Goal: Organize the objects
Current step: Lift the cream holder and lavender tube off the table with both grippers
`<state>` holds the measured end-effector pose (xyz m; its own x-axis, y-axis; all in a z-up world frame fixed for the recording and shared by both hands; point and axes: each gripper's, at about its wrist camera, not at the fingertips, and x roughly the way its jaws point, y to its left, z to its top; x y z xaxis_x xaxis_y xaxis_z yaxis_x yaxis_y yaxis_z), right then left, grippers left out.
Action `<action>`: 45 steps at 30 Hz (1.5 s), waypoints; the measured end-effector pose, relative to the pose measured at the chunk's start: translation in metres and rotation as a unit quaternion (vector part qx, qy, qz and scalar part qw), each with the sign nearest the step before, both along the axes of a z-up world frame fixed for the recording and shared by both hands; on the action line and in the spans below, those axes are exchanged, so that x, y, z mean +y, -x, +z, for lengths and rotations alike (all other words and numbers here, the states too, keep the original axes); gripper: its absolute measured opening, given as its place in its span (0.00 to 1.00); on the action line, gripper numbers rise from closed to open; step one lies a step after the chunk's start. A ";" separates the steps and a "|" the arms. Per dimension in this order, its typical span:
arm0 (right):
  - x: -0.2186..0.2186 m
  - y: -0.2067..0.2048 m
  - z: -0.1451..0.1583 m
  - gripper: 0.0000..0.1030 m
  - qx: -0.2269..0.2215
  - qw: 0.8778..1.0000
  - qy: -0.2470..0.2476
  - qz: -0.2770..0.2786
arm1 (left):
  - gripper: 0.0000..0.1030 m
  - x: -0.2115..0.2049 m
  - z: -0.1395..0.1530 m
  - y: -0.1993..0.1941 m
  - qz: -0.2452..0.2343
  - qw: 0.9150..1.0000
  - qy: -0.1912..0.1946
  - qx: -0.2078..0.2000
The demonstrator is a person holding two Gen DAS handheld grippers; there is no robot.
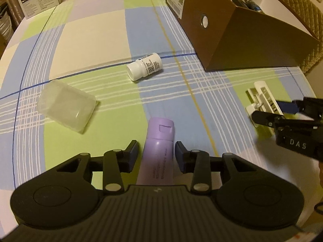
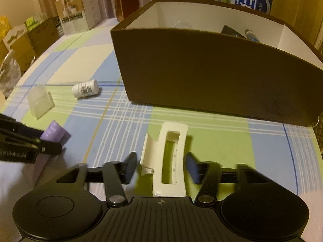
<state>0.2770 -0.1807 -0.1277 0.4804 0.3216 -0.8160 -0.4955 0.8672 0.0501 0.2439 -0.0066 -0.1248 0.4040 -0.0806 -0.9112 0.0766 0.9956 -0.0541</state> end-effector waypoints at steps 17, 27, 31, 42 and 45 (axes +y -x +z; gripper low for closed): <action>-0.038 0.044 0.007 0.38 0.027 1.000 -0.007 0.010 | 0.28 -0.005 0.003 0.043 -0.004 1.000 0.004 0.015; -0.034 0.045 0.003 0.38 0.021 1.000 -0.005 0.009 | 0.28 -0.020 0.001 0.046 -0.006 1.000 -0.028 0.009; -0.034 0.045 0.003 0.38 0.020 1.000 -0.005 0.008 | 0.27 -0.020 0.002 0.046 -0.006 1.000 -0.024 0.010; -0.034 0.045 0.004 0.38 0.023 1.000 -0.006 0.011 | 0.27 -0.021 0.002 0.051 -0.014 1.000 -0.015 0.009; -0.033 0.046 0.004 0.38 0.023 1.000 -0.007 0.012 | 0.27 -0.021 0.002 0.052 -0.015 1.000 -0.007 0.012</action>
